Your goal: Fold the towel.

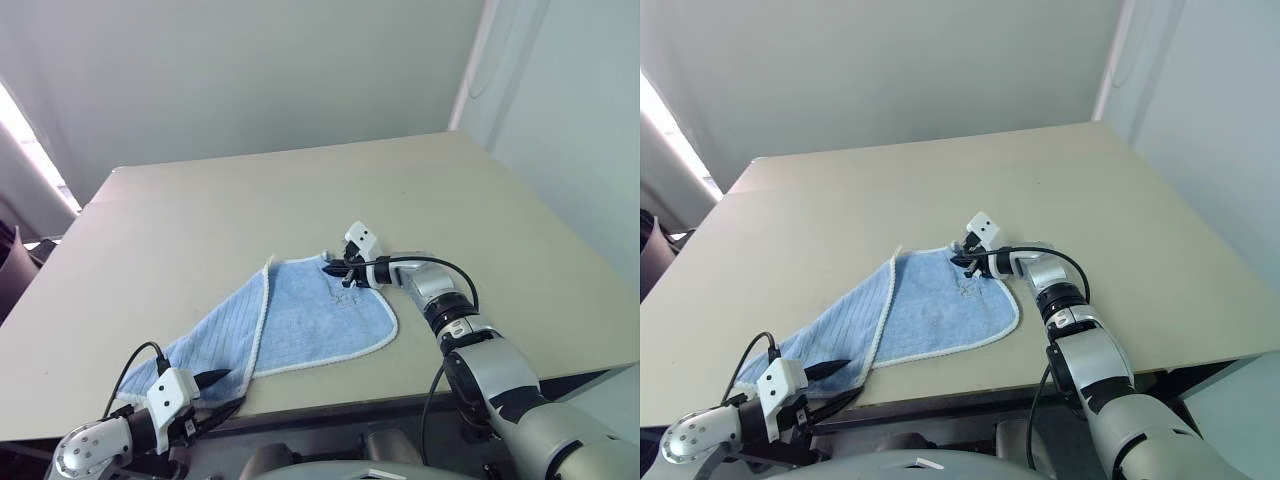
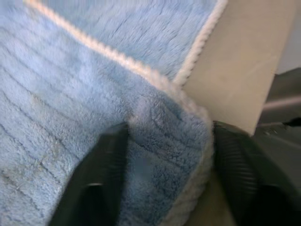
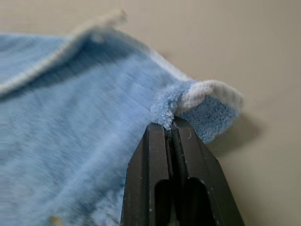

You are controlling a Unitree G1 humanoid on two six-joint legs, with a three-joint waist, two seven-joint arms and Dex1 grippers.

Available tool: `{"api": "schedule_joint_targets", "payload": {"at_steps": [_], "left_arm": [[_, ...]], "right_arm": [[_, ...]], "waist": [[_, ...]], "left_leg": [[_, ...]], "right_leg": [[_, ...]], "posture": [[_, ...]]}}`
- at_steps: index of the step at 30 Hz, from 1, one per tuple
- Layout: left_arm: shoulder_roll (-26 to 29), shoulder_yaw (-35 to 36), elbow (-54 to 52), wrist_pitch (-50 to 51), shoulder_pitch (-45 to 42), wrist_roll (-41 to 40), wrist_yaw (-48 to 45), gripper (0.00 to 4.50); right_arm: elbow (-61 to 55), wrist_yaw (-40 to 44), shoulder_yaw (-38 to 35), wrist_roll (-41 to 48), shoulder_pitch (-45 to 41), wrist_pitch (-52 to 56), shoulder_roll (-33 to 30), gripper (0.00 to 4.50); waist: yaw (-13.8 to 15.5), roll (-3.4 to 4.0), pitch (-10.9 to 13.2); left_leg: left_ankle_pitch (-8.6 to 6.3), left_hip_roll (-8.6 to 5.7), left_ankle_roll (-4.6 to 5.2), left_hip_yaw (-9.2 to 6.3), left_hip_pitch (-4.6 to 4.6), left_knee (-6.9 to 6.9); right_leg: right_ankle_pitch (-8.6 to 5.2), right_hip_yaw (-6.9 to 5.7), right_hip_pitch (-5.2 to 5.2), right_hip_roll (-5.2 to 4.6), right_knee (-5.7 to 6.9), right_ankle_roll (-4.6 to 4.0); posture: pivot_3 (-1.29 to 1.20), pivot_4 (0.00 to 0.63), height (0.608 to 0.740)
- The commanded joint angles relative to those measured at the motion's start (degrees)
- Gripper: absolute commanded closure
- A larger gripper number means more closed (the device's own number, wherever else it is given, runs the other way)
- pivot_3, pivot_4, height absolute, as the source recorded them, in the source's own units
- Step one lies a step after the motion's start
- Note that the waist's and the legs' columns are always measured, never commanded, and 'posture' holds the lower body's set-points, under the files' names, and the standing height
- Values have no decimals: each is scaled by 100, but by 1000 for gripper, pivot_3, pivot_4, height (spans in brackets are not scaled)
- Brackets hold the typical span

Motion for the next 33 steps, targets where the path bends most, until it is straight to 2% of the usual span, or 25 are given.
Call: {"api": "schedule_joint_targets", "payload": {"at_steps": [1, 2, 3, 4, 5, 6, 8, 10, 11, 12, 13, 14, 15, 16, 17, 18, 19, 23, 25, 27, 33], "left_arm": [[-25, -210, 1522, 19, -118, 640, 207, 3009], [-29, -206, 1592, -49, -137, 588, 193, 3327], [-37, -181, 1634, -85, -146, 508, 181, 3647], [-38, -160, 1645, -116, -143, 438, 179, 3963], [-74, -95, 1568, -91, -116, 290, 172, 4249], [-120, -20, 1463, -19, -88, 125, 164, 4460], [-236, 212, 1153, 164, -53, -282, 234, 4460], [-234, 499, 642, 581, 13, -883, 207, 4460], [-218, 638, 446, 724, 28, -1096, 193, 4460], [58, 1064, 44, 1176, 43, -1617, 147, 4460], [346, 1488, -78, 1568, -20, -2057, 23, 4460], [627, 1857, -257, 1961, -55, -2433, -47, 4460], [913, 2232, -625, 2400, -67, -2795, 27, 4460], [1094, 2497, -960, 2796, -83, -3079, 153, 4460], [1249, 2727, -1333, 3192, -83, -3350, 323, 4460], [1348, 2896, -1601, 3484, -91, -3518, 455, 4460], [1404, 3013, -1781, 3714, -124, -3630, 565, 4460], [1505, 3471, -2148, 4510, -526, -4243, 1049, 4460], [1488, 3502, -2118, 4700, -778, -4213, 1283, 4460], [1436, 3557, -2016, 4852, -1084, -4216, 1542, 4460], [1315, 3615, -1434, 4881, -1767, -3728, 2091, 4460]], "right_arm": [[-204, -8, 14, 53, -67, 3, -12, 4500], [-202, -23, 11, 49, -68, 1, -19, 4500], [-199, -31, -5, 62, -75, 15, -24, 4500], [-198, -33, -15, 72, -83, 26, -30, 4500], [-198, -31, -23, 81, -89, 28, -42, 4500], [-189, -32, -33, 89, -97, 25, -53, 4500], [-184, -5, -57, 113, -93, -1, -77, 4500], [-314, 173, -70, 193, -23, -25, -105, 4500], [-418, 294, -72, 254, 33, -41, -118, 4500], [-543, 391, -63, 299, 109, -95, -131, 4500], [-627, 439, -50, 316, 166, -140, -141, 4500], [-671, 443, -34, 316, 201, -144, -148, 4500], [-716, 427, -16, 309, 238, -144, -146, 4500], [-741, 411, -2, 301, 259, -144, -142, 4500], [-776, 397, 6, 291, 289, -174, -141, 4500], [-803, 386, 8, 285, 309, -189, -141, 4500], [-801, 364, 3, 279, 311, -198, -140, 4500], [-656, 99, -73, 245, 247, -357, -154, 4500], [-567, -71, -180, 302, 190, -476, -140, 4500], [-475, -203, -264, 348, 114, -569, -136, 4500], [-231, -403, -524, 540, -102, -937, -133, 4500]], "waist": [[-8, 160, -44], [36, 217, -84], [54, 96, -100], [84, -72, -98], [129, -180, -45], [159, -193, -26], [97, -128, -12], [-25, -14, 31], [-115, 74, 49], [-185, 269, 23], [-213, 233, 31], [-201, 49, 16], [-194, -85, 45], [-153, -99, 65], [-109, -78, 84], [-68, -86, 102], [-52, -68, 115], [-27, -51, 126], [19, -80, 123], [68, -104, 123], [85, -115, 128]], "left_leg": [[-6, 27, 7, -49, -53, -12], [-6, 108, 8, -89, -131, -44], [-4, 171, 10, -84, -206, -138], [21, 196, 54, 22, -198, -195], [39, 183, 84, 161, -142, -190], [54, 166, 97, 193, -95, -160], [65, 100, 67, 33, -55, -114], [57, 78, 46, -144, -42, 21], [61, 83, 35, -258, -43, 114], [60, 112, 26, -398, -89, 137], [54, 163, 18, -552, -216, 90], [54, 183, 18, -550, -318, 33], [56, 120, 20, -512, -345, 2], [98, 37, 15, -535, -332, -10], [141, -78, 24, -689, -324, -24], [272, -133, 6, -787, -278, -70], [341, -132, -88, -826, -245, -122], [356, -139, -111, -797, -229, -221], [426, -105, -228, -816, -244, -234], [427, -103, -229, -804, -261, -271], [423, -106, -238, -777, -264, -296]], "right_leg": [[2, -53, 4, 43, -113, 1], [12, -112, 19, 108, -274, 0], [41, -179, 59, 89, -313, -19], [34, -171, 52, -25, 142, -34], [-290, -58, 180, -136, 419, 18], [-518, 37, 202, -130, 446, 6], [-547, 11, 192, -72, 450, -58], [-545, -185, 160, -77, 445, -87], [-542, -331, 144, -100, 430, -92], [-506, -500, 166, -107, 327, -132], [-363, -649, 249, -63, 117, -128], [-310, -727, 182, -91, 199, -153], [-338, -655, 204, -155, 482, -129], [-666, -498, 247, -104, 500, -131], [-655, -449, 248, -83, 497, -151], [-643, -436, 250, -66, 503, -175], [-652, -430, 261, -64, 504, -195], [-651, -407, 225, -79, 481, -198], [-637, -387, 199, -26, 480, -220], [-636, -366, 165, -17, 468, -223], [-636, -310, 154, -7, 447, -220]], "posture": [[0, 0, 740], [0, 0, 740], [0, 0, 740], [0, 0, 740], [0, 0, 740], [0, 0, 740], [0, 0, 740], [0, 0, 740], [0, 0, 740], [0, 0, 740], [0, 0, 740], [0, 0, 740], [0, 0, 740], [0, 0, 740], [0, 0, 740], [0, 0, 740], [0, 0, 740], [0, 0, 740], [0, 0, 740], [0, 0, 740], [0, 0, 740]]}}
